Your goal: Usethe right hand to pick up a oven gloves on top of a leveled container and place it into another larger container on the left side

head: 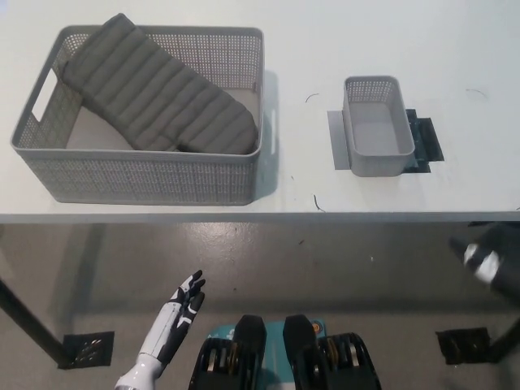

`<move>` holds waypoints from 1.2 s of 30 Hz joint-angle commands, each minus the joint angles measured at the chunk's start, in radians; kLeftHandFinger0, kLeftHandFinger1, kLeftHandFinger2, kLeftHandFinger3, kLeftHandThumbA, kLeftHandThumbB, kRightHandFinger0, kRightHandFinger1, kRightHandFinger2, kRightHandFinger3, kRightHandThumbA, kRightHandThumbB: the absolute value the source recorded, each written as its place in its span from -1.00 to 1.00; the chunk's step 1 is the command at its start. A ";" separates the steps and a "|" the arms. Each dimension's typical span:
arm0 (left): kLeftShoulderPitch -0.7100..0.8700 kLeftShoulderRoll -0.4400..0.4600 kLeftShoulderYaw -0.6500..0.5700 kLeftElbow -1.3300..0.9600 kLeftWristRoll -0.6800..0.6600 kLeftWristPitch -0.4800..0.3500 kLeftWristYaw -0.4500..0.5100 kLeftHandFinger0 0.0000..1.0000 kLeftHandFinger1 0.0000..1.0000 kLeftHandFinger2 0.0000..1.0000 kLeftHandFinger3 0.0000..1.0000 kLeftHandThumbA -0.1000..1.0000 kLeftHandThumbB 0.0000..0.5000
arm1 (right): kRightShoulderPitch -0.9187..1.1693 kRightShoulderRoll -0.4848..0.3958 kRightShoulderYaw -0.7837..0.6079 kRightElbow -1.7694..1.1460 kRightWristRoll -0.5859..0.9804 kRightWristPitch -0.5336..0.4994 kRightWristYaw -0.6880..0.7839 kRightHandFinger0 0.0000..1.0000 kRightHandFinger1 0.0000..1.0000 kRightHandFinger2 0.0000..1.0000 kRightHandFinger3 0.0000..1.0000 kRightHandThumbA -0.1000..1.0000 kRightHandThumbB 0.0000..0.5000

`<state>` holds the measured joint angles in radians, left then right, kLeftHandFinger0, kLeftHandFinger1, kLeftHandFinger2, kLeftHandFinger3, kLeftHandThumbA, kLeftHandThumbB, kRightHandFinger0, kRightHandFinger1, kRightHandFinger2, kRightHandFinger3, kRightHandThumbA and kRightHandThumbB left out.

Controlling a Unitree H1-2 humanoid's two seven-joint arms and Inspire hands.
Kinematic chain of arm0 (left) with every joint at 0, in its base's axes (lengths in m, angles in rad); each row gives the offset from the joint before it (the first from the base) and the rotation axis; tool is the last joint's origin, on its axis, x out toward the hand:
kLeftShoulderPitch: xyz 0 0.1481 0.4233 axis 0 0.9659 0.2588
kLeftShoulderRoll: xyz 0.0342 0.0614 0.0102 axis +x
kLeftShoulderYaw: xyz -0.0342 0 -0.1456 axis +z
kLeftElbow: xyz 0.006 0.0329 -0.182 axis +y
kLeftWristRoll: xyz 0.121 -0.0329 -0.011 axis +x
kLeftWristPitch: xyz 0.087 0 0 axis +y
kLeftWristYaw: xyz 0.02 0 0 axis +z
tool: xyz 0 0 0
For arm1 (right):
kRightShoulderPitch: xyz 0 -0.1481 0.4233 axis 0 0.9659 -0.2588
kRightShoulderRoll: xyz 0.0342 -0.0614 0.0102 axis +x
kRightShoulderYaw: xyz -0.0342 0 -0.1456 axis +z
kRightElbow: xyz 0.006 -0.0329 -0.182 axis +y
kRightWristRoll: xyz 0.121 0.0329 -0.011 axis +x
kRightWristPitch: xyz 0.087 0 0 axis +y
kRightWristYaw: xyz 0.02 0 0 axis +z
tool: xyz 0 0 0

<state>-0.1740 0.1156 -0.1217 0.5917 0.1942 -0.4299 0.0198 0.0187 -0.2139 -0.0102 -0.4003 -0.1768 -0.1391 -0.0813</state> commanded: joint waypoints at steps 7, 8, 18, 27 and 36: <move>-0.035 0.016 -0.018 -0.023 0.031 -0.040 0.032 1.00 1.00 1.00 1.00 1.00 1.00 | 0.021 0.004 0.097 0.507 0.109 -0.193 0.125 1.00 1.00 1.00 1.00 1.00 0.01; -0.037 0.017 -0.018 -0.023 0.031 -0.040 0.031 1.00 1.00 1.00 1.00 1.00 1.00 | 0.011 0.001 0.099 0.539 0.108 -0.187 0.131 1.00 1.00 1.00 1.00 1.00 0.02; -0.049 0.020 -0.026 -0.021 0.024 -0.040 0.031 1.00 1.00 1.00 1.00 1.00 1.00 | -0.026 -0.013 0.114 0.602 0.111 -0.163 0.184 1.00 1.00 1.00 1.00 1.00 0.05; -0.045 0.022 -0.023 -0.021 0.024 -0.040 0.041 1.00 1.00 1.00 1.00 1.00 1.00 | -0.038 -0.011 0.123 0.602 0.100 -0.168 0.203 1.00 1.00 1.00 1.00 1.00 0.02; -0.043 0.018 -0.020 -0.022 0.018 -0.040 0.042 1.00 1.00 1.00 1.00 1.00 1.00 | -0.040 -0.007 0.117 0.602 0.093 -0.180 0.201 1.00 1.00 1.00 1.00 1.00 0.01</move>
<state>-0.2001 0.1228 -0.1458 0.5875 0.2210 -0.4308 0.0377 0.0032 -0.2128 0.1128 0.2125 -0.0905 -0.2588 0.1092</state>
